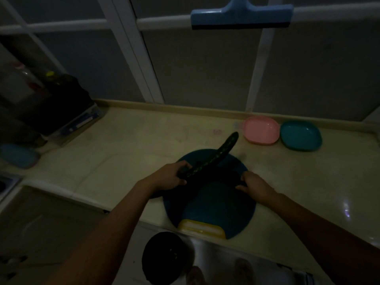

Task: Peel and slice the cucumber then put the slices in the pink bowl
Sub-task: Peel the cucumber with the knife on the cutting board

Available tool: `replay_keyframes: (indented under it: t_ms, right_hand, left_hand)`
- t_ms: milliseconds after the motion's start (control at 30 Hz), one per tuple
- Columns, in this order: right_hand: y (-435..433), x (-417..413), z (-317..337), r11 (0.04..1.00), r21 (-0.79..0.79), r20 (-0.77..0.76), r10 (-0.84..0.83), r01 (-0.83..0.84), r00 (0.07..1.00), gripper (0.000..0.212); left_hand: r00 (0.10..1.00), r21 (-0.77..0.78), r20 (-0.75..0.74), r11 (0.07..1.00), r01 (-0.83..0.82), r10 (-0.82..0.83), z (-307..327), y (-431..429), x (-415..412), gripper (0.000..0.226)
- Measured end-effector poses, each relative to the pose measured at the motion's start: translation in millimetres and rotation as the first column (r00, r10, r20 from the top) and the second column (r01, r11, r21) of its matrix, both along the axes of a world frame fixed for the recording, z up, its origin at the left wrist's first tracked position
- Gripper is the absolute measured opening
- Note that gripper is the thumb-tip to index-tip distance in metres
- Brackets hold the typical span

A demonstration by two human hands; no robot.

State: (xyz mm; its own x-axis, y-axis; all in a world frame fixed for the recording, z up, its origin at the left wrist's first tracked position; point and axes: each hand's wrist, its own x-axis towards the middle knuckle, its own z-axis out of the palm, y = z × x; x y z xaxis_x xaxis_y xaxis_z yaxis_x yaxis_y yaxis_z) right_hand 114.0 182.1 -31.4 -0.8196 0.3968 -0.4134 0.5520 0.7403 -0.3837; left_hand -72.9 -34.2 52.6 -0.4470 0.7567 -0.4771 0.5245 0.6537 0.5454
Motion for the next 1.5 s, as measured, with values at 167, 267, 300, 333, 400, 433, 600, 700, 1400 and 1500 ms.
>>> replay_keyframes:
  t_ms: [167, 267, 300, 333, 400, 433, 600, 700, 1400, 1500]
  right_hand:
    - [16.5, 26.0, 10.2, 0.993, -0.064, -0.073, -0.100, 0.095, 0.992, 0.020]
    - [28.2, 40.8, 11.2, 0.976, 0.001, -0.112, -0.214, 0.216, 0.970, 0.020]
    - [30.9, 43.7, 11.6, 0.969, -0.001, -0.133, -0.245, 0.247, 0.960, 0.021]
    - [32.4, 45.7, 14.0, 0.961, -0.012, -0.146, -0.273, 0.275, 0.951, 0.024]
    - [33.7, 48.0, 18.7, 0.952, -0.032, -0.165, -0.305, 0.304, 0.938, 0.034]
    - [33.4, 48.8, 20.5, 0.953, -0.038, -0.175, -0.303, 0.301, 0.937, 0.036]
    - [26.2, 52.0, 24.6, 0.964, -0.064, -0.206, -0.265, 0.257, 0.942, 0.027]
    - [24.0, 52.5, 24.1, 0.954, -0.093, -0.198, -0.297, 0.284, 0.934, 0.029]
    - [13.8, 73.0, 25.5, 0.957, -0.085, -0.193, -0.289, 0.278, 0.938, 0.035]
    - [17.5, 77.8, 24.2, 0.962, -0.098, -0.206, -0.272, 0.257, 0.940, 0.031]
  left_hand:
    - [0.951, -0.124, -0.190, 0.967, 0.223, -0.244, -2.5, 7.5, -7.7, 0.048]
    - [0.871, -0.203, -0.318, 0.924, 0.322, -0.374, -10.2, 17.3, -8.0, 0.048]
    - [0.840, -0.225, -0.354, 0.909, 0.350, -0.411, -14.0, 21.0, -7.6, 0.048]
    - [0.810, -0.237, -0.386, 0.896, 0.376, -0.442, -19.1, 25.5, -7.1, 0.048]
    - [0.766, -0.262, -0.424, 0.876, 0.405, -0.482, -29.0, 34.6, -7.0, 0.046]
    - [0.745, -0.285, -0.439, 0.864, 0.415, -0.503, -32.4, 38.7, -6.8, 0.045]
    - [0.826, -0.218, -0.424, 0.927, 0.305, -0.372, -58.5, 52.0, -14.4, 0.051]
    - [0.874, -0.155, -0.407, 0.963, 0.221, -0.266, -78.2, 57.7, -23.5, 0.065]
    - [0.925, 0.310, -0.381, 0.942, 0.128, 0.000, -111.5, 75.7, 71.9, 0.064]
    - [0.906, 0.274, -0.413, 0.936, 0.219, -0.091, -110.4, 81.0, 54.1, 0.042]
